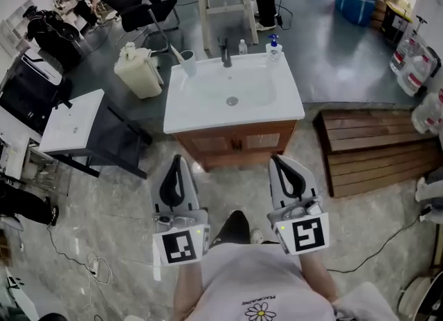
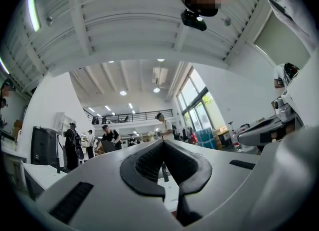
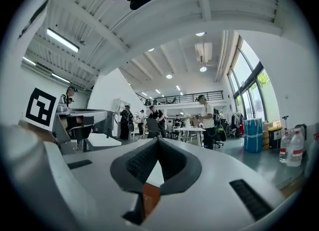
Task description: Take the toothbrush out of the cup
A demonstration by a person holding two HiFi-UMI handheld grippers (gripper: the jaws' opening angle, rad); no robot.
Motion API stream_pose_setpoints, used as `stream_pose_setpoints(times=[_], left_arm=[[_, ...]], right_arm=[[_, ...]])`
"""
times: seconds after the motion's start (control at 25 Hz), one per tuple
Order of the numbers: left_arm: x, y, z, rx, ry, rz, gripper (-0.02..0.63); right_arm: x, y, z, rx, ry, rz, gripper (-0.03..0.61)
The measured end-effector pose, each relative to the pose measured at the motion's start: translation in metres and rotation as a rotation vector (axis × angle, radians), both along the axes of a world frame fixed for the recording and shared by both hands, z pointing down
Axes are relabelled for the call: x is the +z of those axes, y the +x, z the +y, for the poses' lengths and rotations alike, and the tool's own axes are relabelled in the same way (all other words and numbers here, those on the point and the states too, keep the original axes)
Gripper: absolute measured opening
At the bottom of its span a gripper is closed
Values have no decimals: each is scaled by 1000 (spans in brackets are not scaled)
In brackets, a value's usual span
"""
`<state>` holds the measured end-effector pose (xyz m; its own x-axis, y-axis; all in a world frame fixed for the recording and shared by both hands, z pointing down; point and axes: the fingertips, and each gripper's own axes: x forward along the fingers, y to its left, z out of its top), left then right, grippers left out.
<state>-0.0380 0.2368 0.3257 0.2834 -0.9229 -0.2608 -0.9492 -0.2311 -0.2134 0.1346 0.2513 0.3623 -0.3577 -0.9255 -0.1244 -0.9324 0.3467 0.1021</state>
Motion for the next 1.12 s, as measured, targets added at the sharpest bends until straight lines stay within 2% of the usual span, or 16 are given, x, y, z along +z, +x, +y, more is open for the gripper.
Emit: stream_pose_setpoints(times=[0.12, 0.24, 0.36, 0.48, 0.56, 0.68, 0.84, 1.12], left_arm=[[-3, 6, -12, 0, 6, 15, 15], [-5, 19, -28, 9, 16, -2, 15], [-8, 25, -43, 41, 20, 26, 17], [-11, 31, -78, 68, 55, 21, 17], [-15, 29, -106, 77, 86, 14, 15], [-23, 24, -149, 92, 109, 17, 15], [-25, 19, -228, 115, 55, 7, 17], [-49, -6, -345, 195, 50, 79, 15]], right_arm=[[-6, 2, -8, 13, 52, 64, 11], [-10, 2, -20, 27, 92, 131, 11], [-10, -4, -33, -14, 92, 124, 11], [-11, 0, -61, 0, 108, 147, 11], [-7, 3, -86, 16, 103, 185, 11], [-16, 1, -130, 21, 124, 116, 11], [-28, -15, -206, 15, 134, 114, 11], [-62, -61, -331, 43, 159, 123, 11]])
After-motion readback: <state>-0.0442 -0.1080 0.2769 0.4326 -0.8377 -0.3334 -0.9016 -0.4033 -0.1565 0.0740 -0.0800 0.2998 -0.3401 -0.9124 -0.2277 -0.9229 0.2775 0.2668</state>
